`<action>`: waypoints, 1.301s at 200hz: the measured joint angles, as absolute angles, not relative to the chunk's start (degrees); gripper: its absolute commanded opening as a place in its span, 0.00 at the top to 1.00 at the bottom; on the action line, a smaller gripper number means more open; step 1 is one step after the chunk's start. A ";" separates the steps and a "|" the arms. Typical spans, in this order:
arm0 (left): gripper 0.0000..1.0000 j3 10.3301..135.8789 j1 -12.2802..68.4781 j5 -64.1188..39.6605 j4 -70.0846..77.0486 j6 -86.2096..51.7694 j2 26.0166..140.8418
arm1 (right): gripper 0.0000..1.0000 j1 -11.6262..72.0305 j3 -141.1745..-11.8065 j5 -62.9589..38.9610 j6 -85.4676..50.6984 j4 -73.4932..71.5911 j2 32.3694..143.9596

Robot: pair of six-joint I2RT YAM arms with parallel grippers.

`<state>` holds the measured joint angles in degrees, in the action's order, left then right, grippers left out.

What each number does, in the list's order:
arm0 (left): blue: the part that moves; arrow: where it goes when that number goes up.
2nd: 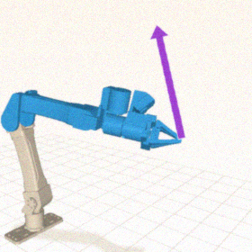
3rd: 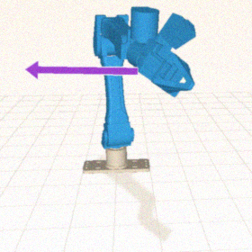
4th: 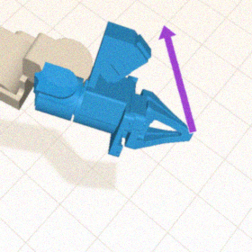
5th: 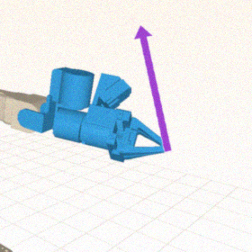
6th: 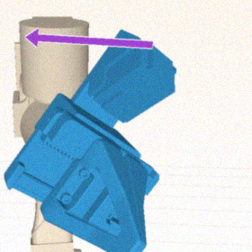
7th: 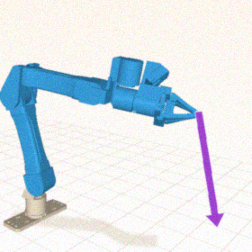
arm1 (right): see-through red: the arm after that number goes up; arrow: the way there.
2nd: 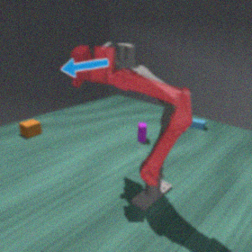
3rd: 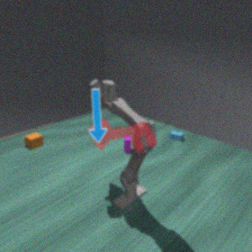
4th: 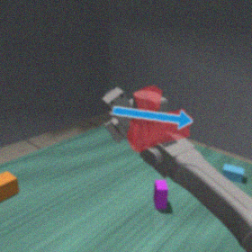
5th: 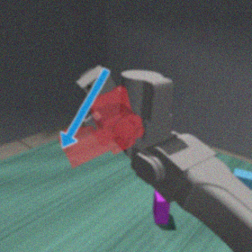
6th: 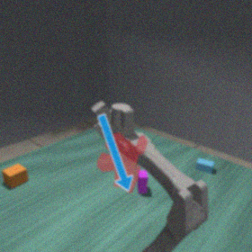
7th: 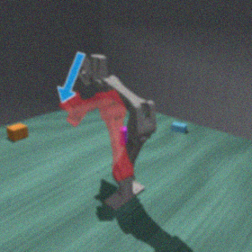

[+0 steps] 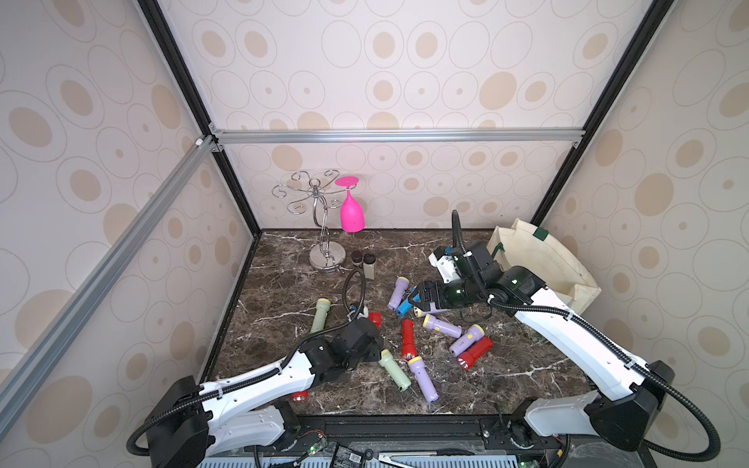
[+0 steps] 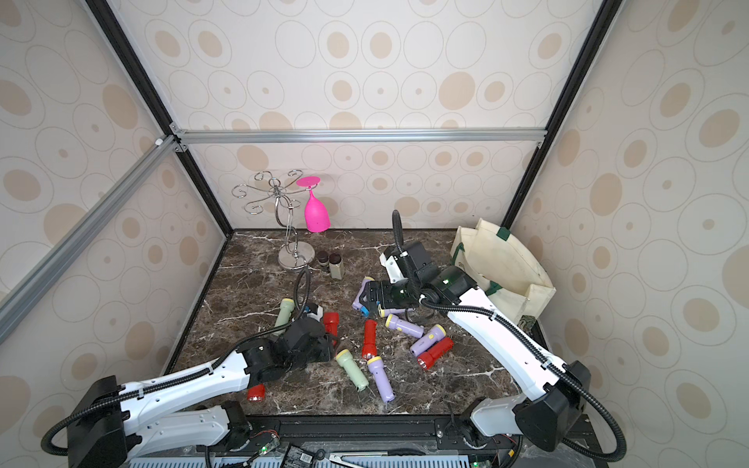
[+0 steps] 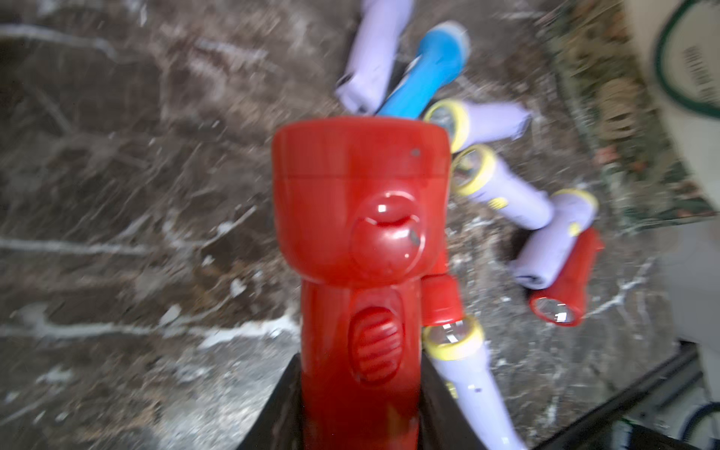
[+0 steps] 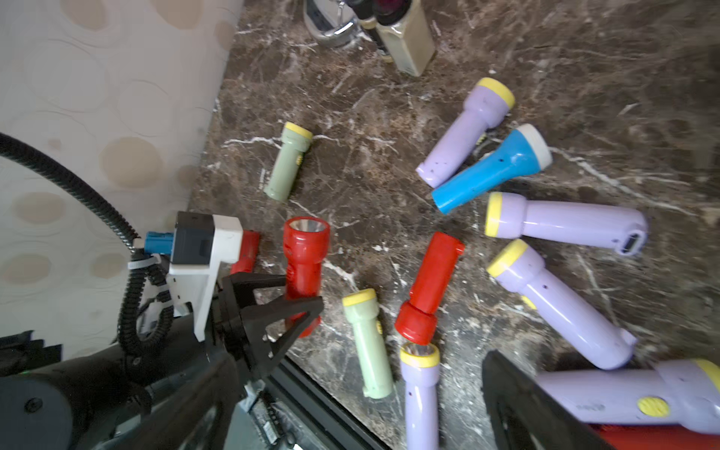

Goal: Put the flashlights into the tote bags
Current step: Pick up the flashlight from the center of the board.

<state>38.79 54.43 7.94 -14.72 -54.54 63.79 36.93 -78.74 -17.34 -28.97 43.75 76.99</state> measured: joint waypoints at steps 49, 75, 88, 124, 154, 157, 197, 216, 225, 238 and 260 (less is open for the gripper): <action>1.00 44.21 54.41 4.43 -1.69 -49.10 63.64 | 0.02 36.86 -77.47 -27.57 -31.29 33.06 77.01; 1.00 46.74 54.41 1.50 3.81 -47.16 64.47 | 0.08 36.38 -78.06 -30.13 -31.75 30.87 77.58; 1.00 47.31 54.41 0.30 5.93 -46.65 65.06 | 0.14 36.16 -78.87 -30.63 -31.83 30.52 78.37; 1.00 47.31 54.41 -1.80 9.43 -46.39 66.13 | 0.31 35.92 -80.16 -31.09 -32.67 29.93 79.72; 1.00 47.31 54.41 -2.50 10.63 -46.28 66.32 | 0.44 35.79 -80.16 -30.74 -33.17 29.78 79.75; 1.00 47.31 54.41 -2.55 10.72 -46.28 66.32 | 0.46 35.79 -80.16 -30.63 -33.41 29.78 79.75; 1.00 47.31 54.37 -2.66 11.55 -46.28 66.32 | 0.52 35.62 -80.16 -29.98 -33.32 29.45 79.75; 1.00 47.31 54.33 -2.68 11.55 -46.28 66.32 | 0.50 35.62 -80.16 -29.98 -33.32 29.41 79.75; 1.00 47.31 54.33 -2.68 11.57 -46.28 66.32 | 0.43 35.62 -80.16 -29.98 -33.34 29.34 79.75; 1.00 47.31 54.33 -2.83 11.57 -46.24 66.32 | 0.38 35.62 -80.16 -30.06 -33.45 29.02 79.75; 1.00 47.31 54.39 -3.36 11.57 -46.22 66.32 | 0.39 35.66 -80.16 -30.20 -33.82 27.97 79.75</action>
<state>47.31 54.39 -3.36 11.57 -46.22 66.32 35.66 -80.16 -30.20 -33.82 27.97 79.75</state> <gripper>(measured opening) 0.385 0.627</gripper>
